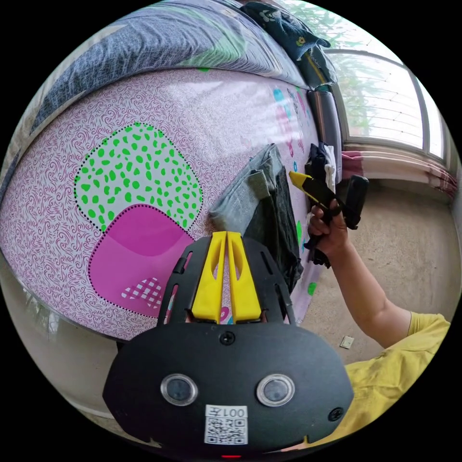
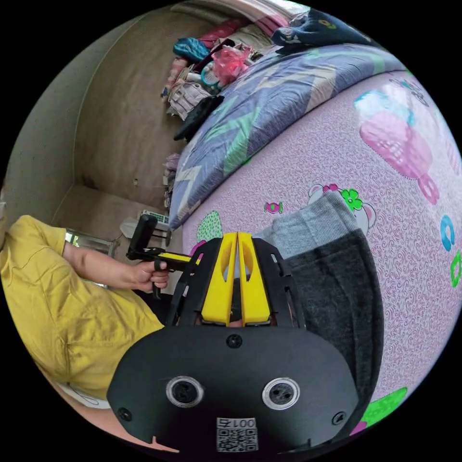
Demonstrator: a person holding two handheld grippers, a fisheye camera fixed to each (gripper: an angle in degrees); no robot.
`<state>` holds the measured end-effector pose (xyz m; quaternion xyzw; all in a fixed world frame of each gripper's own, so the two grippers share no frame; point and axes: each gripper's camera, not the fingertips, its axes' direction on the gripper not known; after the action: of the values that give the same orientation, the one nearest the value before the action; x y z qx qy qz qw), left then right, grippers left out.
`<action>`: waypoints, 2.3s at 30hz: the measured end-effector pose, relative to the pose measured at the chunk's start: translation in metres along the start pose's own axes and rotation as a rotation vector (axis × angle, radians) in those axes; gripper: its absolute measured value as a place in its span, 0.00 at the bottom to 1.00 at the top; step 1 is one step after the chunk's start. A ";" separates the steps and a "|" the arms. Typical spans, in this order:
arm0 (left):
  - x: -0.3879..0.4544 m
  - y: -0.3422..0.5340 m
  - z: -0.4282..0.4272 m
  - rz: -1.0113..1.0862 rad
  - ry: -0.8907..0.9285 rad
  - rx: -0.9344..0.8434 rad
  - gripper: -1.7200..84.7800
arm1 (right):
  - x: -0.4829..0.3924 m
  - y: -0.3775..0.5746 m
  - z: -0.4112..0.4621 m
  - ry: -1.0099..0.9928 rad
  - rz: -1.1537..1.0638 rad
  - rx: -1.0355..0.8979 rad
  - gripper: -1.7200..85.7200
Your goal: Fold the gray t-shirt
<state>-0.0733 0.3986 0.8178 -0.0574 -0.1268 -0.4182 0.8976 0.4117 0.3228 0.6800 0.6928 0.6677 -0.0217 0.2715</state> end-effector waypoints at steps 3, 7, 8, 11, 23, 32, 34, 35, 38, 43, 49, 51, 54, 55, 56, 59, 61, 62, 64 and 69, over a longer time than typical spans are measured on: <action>-0.016 -0.007 0.000 -0.009 0.048 -0.013 0.03 | -0.020 -0.010 0.014 -0.033 -0.096 -0.062 0.05; -0.044 -0.008 -0.009 -0.079 0.099 0.023 0.03 | -0.075 -0.008 0.065 0.138 -0.329 -0.275 0.08; -0.048 -0.007 -0.012 -0.089 0.092 0.029 0.03 | -0.089 -0.002 0.080 0.214 -0.383 -0.316 0.09; -0.066 -0.006 -0.022 -0.119 0.053 0.038 0.02 | -0.112 0.012 0.110 0.368 -0.477 -0.346 0.10; -0.097 -0.030 -0.008 -0.109 0.088 -0.006 0.03 | -0.099 -0.005 0.089 0.483 -0.448 -0.205 0.08; -0.115 -0.038 0.008 0.011 0.129 0.029 0.05 | 0.075 -0.118 -0.065 0.064 -0.171 -0.205 0.09; -0.123 -0.037 0.010 0.072 0.179 0.060 0.05 | 0.103 -0.138 -0.072 0.033 -0.155 -0.260 0.10; -0.126 -0.036 0.011 0.085 0.189 0.068 0.05 | 0.116 -0.149 -0.073 0.029 -0.166 -0.306 0.10; -0.137 -0.033 0.012 0.137 0.223 0.116 0.03 | 0.140 -0.173 -0.065 -0.026 -0.205 -0.425 0.10; -0.153 -0.033 0.013 0.116 0.276 0.152 0.02 | 0.160 -0.203 -0.061 -0.165 -0.239 -0.506 0.10; -0.152 -0.044 0.018 0.110 0.317 0.133 0.04 | 0.174 -0.228 -0.059 -0.294 -0.229 -0.625 0.09; -0.152 -0.046 0.019 0.109 0.325 0.136 0.04 | 0.175 -0.234 -0.059 -0.313 -0.226 -0.654 0.09; -0.150 -0.050 0.019 0.100 0.330 0.143 0.04 | 0.175 -0.242 -0.062 -0.316 -0.244 -0.681 0.09; -0.150 -0.050 0.019 0.094 0.336 0.145 0.04 | 0.175 -0.244 -0.064 -0.320 -0.246 -0.689 0.09; -0.150 -0.050 0.019 0.092 0.340 0.146 0.04 | 0.176 -0.247 -0.067 -0.323 -0.247 -0.695 0.08; -0.149 -0.049 0.013 0.070 0.313 0.167 0.04 | 0.180 -0.250 -0.075 -0.334 -0.236 -0.695 0.07; -0.148 -0.045 0.004 0.044 0.256 0.204 0.04 | 0.182 -0.251 -0.079 -0.341 -0.230 -0.686 0.07; -0.147 -0.045 0.003 0.040 0.237 0.204 0.04 | 0.182 -0.252 -0.082 -0.345 -0.226 -0.679 0.07; -0.136 -0.044 -0.001 0.032 0.157 0.196 0.05 | 0.182 -0.252 -0.085 -0.354 -0.223 -0.672 0.06; -0.123 -0.051 0.008 -0.033 0.218 0.171 0.07 | 0.179 -0.252 -0.091 -0.377 -0.220 -0.674 0.05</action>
<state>-0.1891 0.4580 0.7914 0.0670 -0.0646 -0.4245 0.9006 0.1644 0.5133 0.5997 0.4734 0.6459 0.0427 0.5974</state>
